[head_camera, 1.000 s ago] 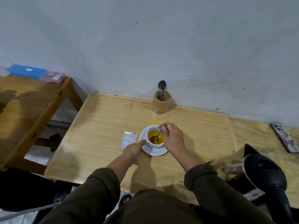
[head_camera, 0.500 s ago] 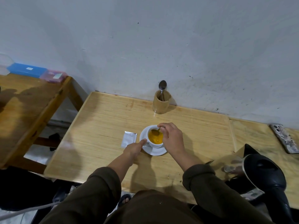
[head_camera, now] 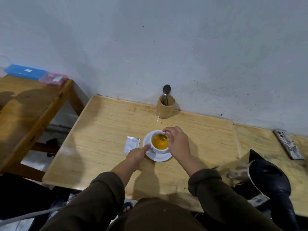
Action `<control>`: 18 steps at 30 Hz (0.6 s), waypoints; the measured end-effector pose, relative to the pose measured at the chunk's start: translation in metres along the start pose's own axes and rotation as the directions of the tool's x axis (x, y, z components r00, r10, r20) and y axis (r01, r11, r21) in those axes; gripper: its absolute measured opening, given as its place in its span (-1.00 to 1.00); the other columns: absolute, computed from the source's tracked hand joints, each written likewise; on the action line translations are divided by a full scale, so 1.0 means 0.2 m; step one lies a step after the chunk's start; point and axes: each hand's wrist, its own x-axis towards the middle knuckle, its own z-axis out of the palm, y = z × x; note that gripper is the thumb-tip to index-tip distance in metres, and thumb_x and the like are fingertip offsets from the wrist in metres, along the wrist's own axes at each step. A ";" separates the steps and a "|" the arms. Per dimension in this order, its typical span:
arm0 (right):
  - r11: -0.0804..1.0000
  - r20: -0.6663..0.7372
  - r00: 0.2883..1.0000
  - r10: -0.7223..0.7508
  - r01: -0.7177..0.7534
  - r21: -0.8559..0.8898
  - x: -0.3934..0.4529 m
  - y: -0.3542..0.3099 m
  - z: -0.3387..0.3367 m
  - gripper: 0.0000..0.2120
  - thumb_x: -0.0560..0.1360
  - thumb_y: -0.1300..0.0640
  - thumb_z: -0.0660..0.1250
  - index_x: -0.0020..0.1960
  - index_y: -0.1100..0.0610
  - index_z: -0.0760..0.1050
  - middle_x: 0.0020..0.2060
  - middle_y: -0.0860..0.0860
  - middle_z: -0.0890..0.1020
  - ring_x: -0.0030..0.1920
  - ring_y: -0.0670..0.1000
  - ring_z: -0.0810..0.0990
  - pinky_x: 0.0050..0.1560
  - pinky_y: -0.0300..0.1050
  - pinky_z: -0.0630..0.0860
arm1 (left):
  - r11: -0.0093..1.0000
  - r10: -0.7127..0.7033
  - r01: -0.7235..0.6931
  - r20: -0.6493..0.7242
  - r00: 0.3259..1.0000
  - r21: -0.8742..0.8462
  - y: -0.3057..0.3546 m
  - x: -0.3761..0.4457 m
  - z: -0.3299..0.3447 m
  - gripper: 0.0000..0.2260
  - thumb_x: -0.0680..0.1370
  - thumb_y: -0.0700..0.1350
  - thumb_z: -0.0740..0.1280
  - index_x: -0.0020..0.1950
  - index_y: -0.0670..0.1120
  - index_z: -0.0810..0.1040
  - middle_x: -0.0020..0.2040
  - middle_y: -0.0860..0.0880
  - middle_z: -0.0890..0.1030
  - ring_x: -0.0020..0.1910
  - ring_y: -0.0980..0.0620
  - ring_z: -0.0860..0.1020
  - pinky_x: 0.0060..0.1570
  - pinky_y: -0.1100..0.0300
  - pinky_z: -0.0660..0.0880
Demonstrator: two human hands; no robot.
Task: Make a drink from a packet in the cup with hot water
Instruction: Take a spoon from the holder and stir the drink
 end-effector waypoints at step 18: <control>1.000 0.006 1.000 0.005 -0.005 -0.006 0.01 0.01 0.01 -0.77 0.58 0.22 0.15 0.10 0.14 0.57 0.07 0.07 0.60 0.05 0.02 0.56 -0.02 -0.29 0.35 | 1.000 -0.005 0.005 0.026 1.000 -0.002 0.01 -0.01 -0.01 -0.23 0.38 0.35 0.33 0.40 -0.17 0.44 0.36 -0.16 0.51 0.33 -0.16 0.45 0.37 -0.08 0.39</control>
